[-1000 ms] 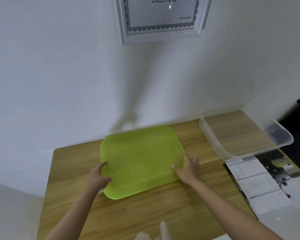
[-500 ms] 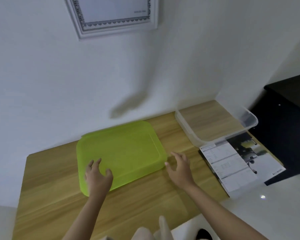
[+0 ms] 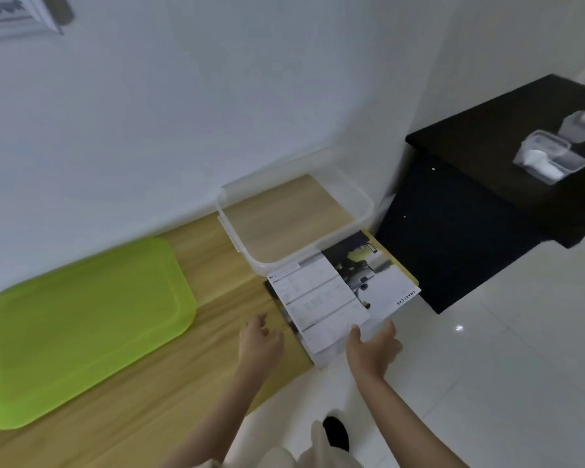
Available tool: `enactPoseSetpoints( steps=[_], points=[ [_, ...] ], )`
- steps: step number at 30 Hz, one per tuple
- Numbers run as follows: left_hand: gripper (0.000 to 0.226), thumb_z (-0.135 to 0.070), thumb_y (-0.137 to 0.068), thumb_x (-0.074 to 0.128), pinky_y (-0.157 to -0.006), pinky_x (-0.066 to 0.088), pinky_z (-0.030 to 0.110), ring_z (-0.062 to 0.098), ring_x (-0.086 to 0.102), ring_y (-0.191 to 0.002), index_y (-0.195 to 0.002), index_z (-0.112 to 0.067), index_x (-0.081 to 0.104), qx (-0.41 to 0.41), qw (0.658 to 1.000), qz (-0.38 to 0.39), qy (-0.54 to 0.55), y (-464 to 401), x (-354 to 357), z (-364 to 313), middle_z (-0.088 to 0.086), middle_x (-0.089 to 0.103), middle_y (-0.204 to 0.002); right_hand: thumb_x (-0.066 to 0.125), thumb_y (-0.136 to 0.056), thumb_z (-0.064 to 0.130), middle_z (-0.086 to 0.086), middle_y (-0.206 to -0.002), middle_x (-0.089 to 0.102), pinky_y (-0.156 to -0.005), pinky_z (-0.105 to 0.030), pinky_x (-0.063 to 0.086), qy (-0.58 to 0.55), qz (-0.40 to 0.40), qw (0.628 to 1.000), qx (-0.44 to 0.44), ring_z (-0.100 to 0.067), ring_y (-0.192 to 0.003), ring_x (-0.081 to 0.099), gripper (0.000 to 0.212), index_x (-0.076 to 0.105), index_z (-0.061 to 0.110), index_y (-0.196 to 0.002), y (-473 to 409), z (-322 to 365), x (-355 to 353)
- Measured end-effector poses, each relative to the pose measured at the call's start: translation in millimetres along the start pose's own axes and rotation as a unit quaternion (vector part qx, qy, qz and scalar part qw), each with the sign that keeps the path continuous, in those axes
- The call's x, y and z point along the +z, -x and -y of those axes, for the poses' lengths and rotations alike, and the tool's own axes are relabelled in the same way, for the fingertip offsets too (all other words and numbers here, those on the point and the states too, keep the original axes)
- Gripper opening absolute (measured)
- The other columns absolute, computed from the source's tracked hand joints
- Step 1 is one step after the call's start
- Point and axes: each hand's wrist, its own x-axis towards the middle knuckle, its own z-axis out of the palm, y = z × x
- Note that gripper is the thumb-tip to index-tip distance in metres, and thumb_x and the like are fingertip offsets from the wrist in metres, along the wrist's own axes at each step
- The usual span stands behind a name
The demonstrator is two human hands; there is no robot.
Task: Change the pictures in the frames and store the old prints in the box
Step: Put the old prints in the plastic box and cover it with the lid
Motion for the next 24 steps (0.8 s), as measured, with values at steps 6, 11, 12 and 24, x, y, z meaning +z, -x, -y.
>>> enactPoseSetpoints(
  steps=[6,11,12,24],
  points=[
    [0.033,-0.015,-0.076,0.059,-0.073,0.055,0.035,0.017,0.060,-0.090,-0.108,-0.016,0.053,-0.036,0.999,-0.029,0.003,-14.0,50.2,-20.6,-0.002,0.057,-0.107,0.062,-0.088,0.014,-0.018,-0.138,0.037,-0.084,-0.030,0.044,-0.026,0.109,0.994,-0.019,-0.026,-0.105,0.053,0.073,0.020,0.013,-0.147,-48.0,-7.2,-14.5],
    [0.044,-0.005,-0.075,0.064,-0.066,0.056,0.033,0.016,0.062,-0.086,-0.117,-0.016,0.052,-0.060,0.994,-0.079,0.042,-20.5,68.3,-34.2,0.002,0.056,-0.115,0.068,-0.083,0.011,-0.016,-0.138,0.036,-0.083,-0.027,0.046,-0.012,0.152,0.988,-0.029,-0.030,-0.111,0.056,0.079,0.022,0.011,-0.147,-60.7,-7.1,-15.7],
    [0.041,-0.002,-0.076,0.063,-0.061,0.054,0.030,0.014,0.062,-0.082,-0.114,-0.015,0.053,-0.065,0.993,-0.087,0.053,-20.3,70.9,-37.6,0.003,0.059,-0.110,0.069,-0.082,0.011,-0.016,-0.137,0.037,-0.082,-0.027,0.047,-0.016,0.156,0.987,-0.025,-0.029,-0.109,0.058,0.079,0.023,0.011,-0.146,-62.6,-7.6,-15.9],
    [0.039,0.009,-0.074,0.064,-0.074,0.058,0.039,0.017,0.067,-0.081,-0.105,-0.012,0.054,-0.104,0.976,-0.095,0.169,-19.1,77.5,-46.5,0.001,0.069,-0.089,0.068,-0.080,0.001,-0.009,-0.118,0.054,-0.083,-0.036,0.056,-0.119,0.183,0.976,-0.003,-0.015,-0.087,0.064,0.083,0.022,0.018,-0.147,-76.9,-11.1,-36.1]
  ],
)
